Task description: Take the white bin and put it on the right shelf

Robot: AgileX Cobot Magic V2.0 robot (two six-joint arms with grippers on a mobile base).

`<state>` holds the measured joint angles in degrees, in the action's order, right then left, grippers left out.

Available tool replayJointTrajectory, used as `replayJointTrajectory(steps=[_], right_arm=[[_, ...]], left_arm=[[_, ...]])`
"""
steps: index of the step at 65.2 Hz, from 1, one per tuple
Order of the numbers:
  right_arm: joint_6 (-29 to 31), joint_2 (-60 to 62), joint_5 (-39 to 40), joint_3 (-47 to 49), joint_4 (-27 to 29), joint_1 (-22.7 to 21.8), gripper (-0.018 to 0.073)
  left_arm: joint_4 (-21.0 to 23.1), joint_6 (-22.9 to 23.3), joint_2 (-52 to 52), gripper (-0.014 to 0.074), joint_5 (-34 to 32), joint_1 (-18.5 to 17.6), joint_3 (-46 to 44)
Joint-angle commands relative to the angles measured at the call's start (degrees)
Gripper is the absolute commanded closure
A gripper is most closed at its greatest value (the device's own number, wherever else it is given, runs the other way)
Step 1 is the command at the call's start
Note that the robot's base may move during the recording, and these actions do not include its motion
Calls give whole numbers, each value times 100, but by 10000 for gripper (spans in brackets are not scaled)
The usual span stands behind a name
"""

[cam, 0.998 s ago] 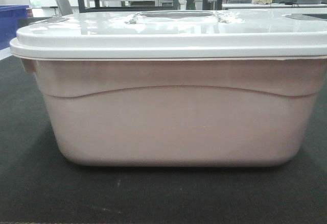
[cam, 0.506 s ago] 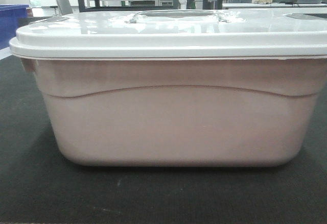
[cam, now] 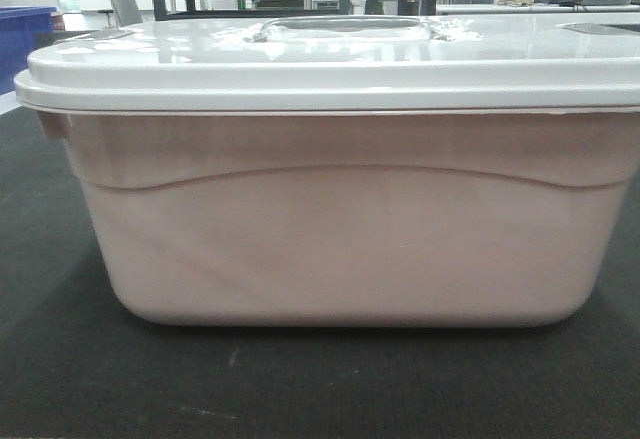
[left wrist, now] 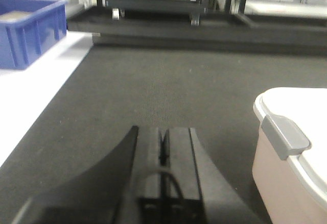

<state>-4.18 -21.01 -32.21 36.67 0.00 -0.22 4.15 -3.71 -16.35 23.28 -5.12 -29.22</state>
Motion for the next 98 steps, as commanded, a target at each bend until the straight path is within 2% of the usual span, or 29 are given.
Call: replayJointTrajectory(steps=[1, 11, 21, 26, 33, 39, 62, 75, 86, 98], right_arm=[[38, -719, 182, 731, -98, -21, 503], [38, -1894, -866, 1735, -98, -21, 503], [38, -2980, -2432, 2687, -98, -21, 503], [38, -3505, -2930, 3043, -98, -21, 503], [38, -4117, -3247, 3258, -98, -21, 503], [38, -4548, -3463, 3320, -98, -21, 503], [38, -5319, -3874, 3320, -92, -21, 503], [38, -5332, -3730, 3320, -87, -21, 503], [38, -5339, -3252, 3320, -58, -21, 503], [38, -5455, -3398, 3320, 133, -21, 503]], left_arm=[[50, 31, -716, 713, -110, 9, -705], [59, 31, -1930, 713, 282, 9, -1788], [278, 31, -3246, 713, 1773, 9, -2965], [453, 31, -3856, 713, 2471, 9, -3530], [593, 31, -4585, 713, 3265, 9, -4029], [615, 31, -5174, 713, 3670, 9, -4299], [658, 31, -6310, 713, 3789, 9, -4378], [658, 31, -6383, 713, 3778, 9, -4378], [658, 31, -6393, 713, 3750, 9, -4351], [658, 31, -6393, 698, 3678, 9, -4343]])
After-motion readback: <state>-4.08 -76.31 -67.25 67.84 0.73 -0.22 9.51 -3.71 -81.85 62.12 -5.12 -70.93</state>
